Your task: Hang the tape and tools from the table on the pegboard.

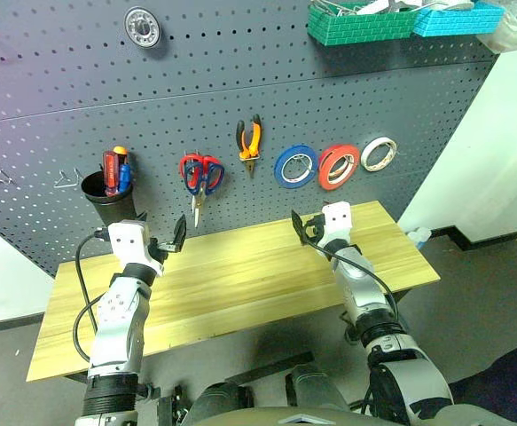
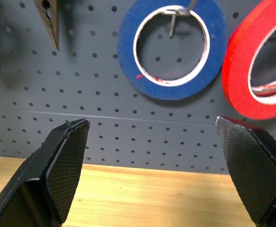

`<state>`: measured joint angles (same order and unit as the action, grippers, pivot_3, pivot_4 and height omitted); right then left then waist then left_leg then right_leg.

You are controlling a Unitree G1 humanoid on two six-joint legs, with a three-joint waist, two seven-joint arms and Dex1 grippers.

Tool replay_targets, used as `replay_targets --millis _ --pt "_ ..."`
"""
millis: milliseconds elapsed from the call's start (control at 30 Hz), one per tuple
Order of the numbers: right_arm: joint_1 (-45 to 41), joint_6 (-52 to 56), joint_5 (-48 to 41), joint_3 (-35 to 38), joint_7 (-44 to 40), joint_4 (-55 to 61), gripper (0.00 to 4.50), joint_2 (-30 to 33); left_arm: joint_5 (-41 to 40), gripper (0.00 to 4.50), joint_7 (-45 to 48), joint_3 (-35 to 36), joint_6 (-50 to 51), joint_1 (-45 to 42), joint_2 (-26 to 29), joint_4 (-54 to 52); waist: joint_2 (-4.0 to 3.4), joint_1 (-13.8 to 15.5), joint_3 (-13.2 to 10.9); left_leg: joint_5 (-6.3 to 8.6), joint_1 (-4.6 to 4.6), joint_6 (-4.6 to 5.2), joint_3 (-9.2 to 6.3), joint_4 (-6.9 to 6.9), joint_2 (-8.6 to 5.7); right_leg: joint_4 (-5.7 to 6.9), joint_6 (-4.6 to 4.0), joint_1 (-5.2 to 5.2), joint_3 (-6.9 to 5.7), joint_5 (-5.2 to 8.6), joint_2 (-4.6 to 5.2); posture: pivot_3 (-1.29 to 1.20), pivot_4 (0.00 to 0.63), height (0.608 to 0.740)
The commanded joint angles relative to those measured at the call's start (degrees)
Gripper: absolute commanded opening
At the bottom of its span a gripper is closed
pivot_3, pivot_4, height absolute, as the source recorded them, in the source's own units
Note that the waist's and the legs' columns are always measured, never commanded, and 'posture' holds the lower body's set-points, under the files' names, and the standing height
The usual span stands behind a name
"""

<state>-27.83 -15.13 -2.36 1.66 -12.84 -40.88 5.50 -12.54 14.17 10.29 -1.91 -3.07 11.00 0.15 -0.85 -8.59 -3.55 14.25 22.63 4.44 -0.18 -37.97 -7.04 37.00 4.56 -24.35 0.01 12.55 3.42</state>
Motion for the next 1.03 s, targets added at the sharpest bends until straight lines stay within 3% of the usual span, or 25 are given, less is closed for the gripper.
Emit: replay_targets --millis 33,1033 --pt "-3.2 -1.96 -0.03 0.69 0.52 -0.06 4.5 0.37 0.5 4.46 -0.75 0.14 -1.65 -2.13 -0.19 -0.09 0.01 -0.39 0.01 0.0 0.0 0.0 0.0 0.0 0.0 0.0 0.0 0.02 0.0 0.0 0.0 -0.25 0.0 0.729" --pt "-5.48 -3.11 -0.34 1.95 -0.15 -3.71 4.5 0.31 1.53 4.46 -1.6 -1.05 -1.41 -2.18 -0.65 -0.83 0.1 -5.11 0.06 0.0 -0.01 0.01 -0.06 0.02 0.0 -0.02 0.05 0.19 0.0 0.03 0.0 -0.3 0.0 0.729"
